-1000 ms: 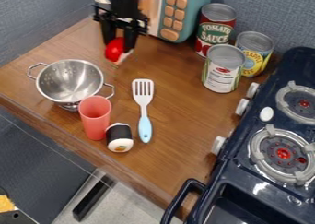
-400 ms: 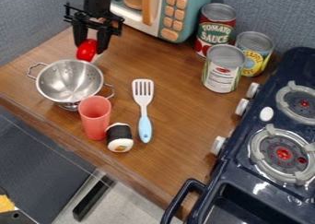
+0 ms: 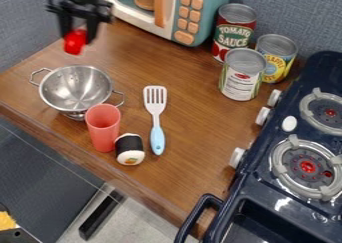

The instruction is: Move the red object to the left middle side of the table.

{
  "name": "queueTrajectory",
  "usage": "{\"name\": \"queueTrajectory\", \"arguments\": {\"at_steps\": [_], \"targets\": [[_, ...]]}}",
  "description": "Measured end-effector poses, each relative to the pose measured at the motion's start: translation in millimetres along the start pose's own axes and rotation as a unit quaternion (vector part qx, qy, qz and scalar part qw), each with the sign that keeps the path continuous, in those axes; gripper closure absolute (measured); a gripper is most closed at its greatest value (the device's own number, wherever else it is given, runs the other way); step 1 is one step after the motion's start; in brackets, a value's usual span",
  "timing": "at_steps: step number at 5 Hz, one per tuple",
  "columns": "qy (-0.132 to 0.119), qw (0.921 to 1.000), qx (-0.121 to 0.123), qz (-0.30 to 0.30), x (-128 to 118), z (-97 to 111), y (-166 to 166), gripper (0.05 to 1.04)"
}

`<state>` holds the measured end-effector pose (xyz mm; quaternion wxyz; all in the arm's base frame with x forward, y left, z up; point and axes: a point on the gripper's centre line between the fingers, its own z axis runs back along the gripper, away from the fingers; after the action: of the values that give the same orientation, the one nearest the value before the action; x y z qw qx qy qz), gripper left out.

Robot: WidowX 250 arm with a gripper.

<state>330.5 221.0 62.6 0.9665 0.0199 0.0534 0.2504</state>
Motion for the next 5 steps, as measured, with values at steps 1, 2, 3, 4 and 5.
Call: {"name": "queueTrajectory", "arguments": {"at_steps": [1, 2, 3, 4, 5], "targets": [[-0.012, 0.9996, -0.011, 0.022, 2.5, 3.3, 24.8, 0.526], [-0.021, 0.9993, -0.015, 0.025, 5.4, 6.6, 31.5, 0.527], [-0.023, 0.9994, -0.01, 0.026, 6.0, 5.6, 32.3, 0.526], [-0.031, 0.9994, -0.008, 0.015, 8.9, 5.1, 25.2, 0.527], [-0.03, 0.9995, -0.009, -0.005, 11.5, -8.3, 19.1, 0.527]]}}
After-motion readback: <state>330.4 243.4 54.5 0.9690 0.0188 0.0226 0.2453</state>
